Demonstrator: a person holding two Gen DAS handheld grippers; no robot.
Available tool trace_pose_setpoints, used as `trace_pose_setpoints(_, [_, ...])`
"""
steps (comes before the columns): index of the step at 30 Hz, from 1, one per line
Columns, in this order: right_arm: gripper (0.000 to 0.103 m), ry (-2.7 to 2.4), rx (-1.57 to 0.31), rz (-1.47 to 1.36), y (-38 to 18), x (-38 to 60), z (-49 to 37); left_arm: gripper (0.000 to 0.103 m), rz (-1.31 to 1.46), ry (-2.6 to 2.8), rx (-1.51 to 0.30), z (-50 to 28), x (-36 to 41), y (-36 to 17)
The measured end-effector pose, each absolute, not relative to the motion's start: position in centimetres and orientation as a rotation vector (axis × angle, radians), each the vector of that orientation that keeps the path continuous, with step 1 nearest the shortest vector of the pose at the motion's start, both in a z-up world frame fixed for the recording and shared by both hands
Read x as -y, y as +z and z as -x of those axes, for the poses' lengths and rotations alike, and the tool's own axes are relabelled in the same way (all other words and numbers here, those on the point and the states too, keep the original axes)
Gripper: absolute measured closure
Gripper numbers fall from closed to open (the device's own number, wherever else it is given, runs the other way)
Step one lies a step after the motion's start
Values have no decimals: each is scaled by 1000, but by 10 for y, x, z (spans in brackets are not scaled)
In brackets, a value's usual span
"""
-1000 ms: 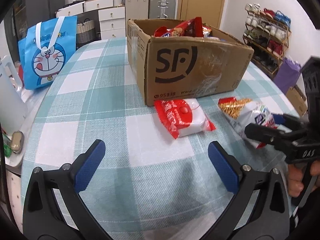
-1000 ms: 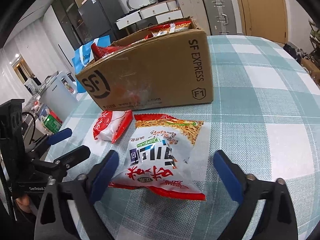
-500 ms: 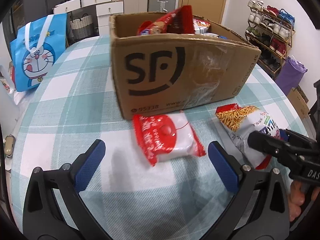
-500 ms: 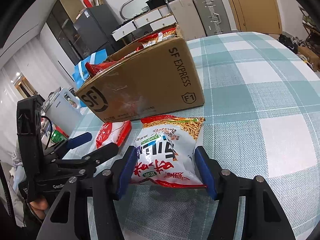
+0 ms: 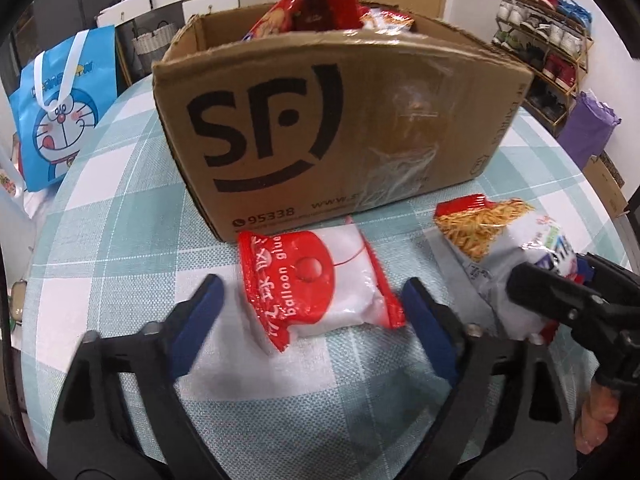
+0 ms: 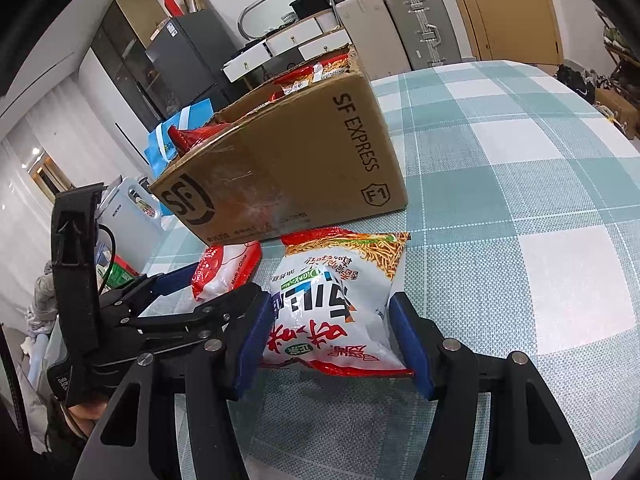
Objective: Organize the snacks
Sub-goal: 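Close the right gripper on the white noodle bag while the left gripper closes on the red-white bag, then lift both held bags and carry them over the open box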
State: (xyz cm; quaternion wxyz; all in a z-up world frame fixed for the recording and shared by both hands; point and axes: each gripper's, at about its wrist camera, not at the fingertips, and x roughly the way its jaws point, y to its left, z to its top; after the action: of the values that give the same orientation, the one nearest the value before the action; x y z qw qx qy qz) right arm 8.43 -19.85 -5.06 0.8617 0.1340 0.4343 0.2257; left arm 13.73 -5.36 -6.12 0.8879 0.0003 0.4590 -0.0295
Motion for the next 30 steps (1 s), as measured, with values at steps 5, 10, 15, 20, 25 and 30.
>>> trace_pose_setpoints(5, [42,474,-911,-282,-50,199,-84,41,-6,-84,-939,-137,58,-60])
trace_pose_setpoints(10, [42,474,-912,-284,-50,199,-84,49,1,-88,-932,-135,60,-59])
trace_pose_setpoints(15, [43,477,-910,-285,-50,199,-84,51,20,-86,-927,-126,58,-58])
trace_pose_setpoints(20, [48,497,-903,-290,-49,198,-83,51,54,-79,-922,-114,54,-58])
trace_pose_setpoints(25, [51,511,-897,-295,-48,197,-82,51,64,-79,-917,-98,50,-58])
trace_pose_setpoints(30, [51,523,-880,-308,-47,199,-81,51,74,-84,-911,-90,48,-58])
